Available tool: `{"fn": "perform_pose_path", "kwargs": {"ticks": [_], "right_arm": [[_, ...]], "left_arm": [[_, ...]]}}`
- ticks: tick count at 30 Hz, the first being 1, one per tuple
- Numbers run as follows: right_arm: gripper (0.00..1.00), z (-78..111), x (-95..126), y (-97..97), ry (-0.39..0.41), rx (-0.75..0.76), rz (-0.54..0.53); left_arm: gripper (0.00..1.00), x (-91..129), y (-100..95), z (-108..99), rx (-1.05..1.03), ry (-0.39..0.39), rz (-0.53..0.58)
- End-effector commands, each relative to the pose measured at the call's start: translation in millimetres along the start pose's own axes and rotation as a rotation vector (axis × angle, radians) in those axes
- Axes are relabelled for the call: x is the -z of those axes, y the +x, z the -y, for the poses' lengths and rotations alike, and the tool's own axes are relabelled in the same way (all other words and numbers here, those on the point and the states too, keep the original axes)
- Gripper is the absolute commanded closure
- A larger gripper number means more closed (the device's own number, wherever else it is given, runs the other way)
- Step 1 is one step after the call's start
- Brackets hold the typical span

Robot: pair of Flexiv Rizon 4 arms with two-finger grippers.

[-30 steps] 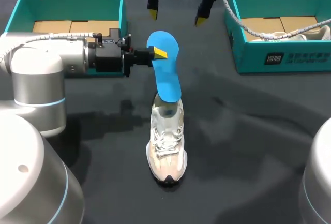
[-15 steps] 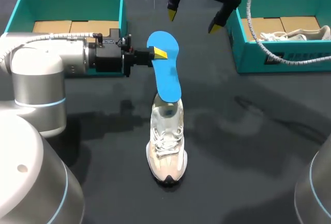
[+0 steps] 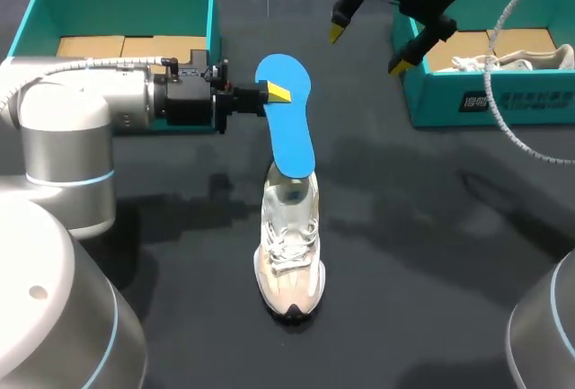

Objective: Take the shoe out of the shoebox, open the shoe tongue, remove and reinsert the insole, then place the shoe into the shoebox

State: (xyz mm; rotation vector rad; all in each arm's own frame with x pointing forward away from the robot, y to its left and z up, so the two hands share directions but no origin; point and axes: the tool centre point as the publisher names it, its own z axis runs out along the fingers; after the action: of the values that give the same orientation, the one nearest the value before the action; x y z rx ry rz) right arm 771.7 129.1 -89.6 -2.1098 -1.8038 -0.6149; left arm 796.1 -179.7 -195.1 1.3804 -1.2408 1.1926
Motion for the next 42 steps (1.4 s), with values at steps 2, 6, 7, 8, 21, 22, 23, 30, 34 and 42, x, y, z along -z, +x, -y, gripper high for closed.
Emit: {"fn": "perform_pose_path", "kwargs": {"ticks": [2, 6, 7, 8, 21, 22, 23, 30, 34, 42], "right_arm": [[0.00, 3.5, -6, -13.6, -0.003, -0.005, -0.479], [0.00, 4.8, -13, -20.6, 0.000, -0.011, -0.536], [0.00, 5.1, -16, -22.6, 0.003, -0.017, -0.545], [0.00, 5.3, -18, -25.2, 0.004, -0.022, -0.565], [0.00, 3.3, -38, -39.3, 0.009, -0.081, -0.699], [0.00, 3.5, -39, -40.2, 0.009, -0.083, -0.708], [0.00, 3.6, -41, -41.0, 0.009, -0.086, -0.714], [0.00, 4.0, -45, -44.7, 0.016, -0.093, -0.752], [0.00, 3.2, -46, -46.9, 0.028, -0.095, -0.767], [0.00, 1.4, -46, -49.6, 0.051, -0.101, -0.781]], "left_arm": [[1.00, 1, 0.0, -1, 0.000, -0.003, 0.003], [1.00, 1, 0.0, -1, 0.000, -0.003, 0.003], [1.00, 1, 0.0, -1, 0.000, -0.003, 0.003], [1.00, 1, 0.0, -1, 0.000, -0.003, 0.003], [1.00, 1, 0.0, -1, 0.000, -0.003, 0.003], [1.00, 1, 0.0, -1, 0.000, -0.003, 0.003], [1.00, 1, 0.0, -1, 0.000, -0.003, 0.003], [1.00, 1, 0.0, -1, 0.000, -0.003, 0.003], [1.00, 4, 4.3, -1, -0.157, 0.048, -0.029], [1.00, 14, 20.8, 7, -0.563, 0.163, -0.130]]}}
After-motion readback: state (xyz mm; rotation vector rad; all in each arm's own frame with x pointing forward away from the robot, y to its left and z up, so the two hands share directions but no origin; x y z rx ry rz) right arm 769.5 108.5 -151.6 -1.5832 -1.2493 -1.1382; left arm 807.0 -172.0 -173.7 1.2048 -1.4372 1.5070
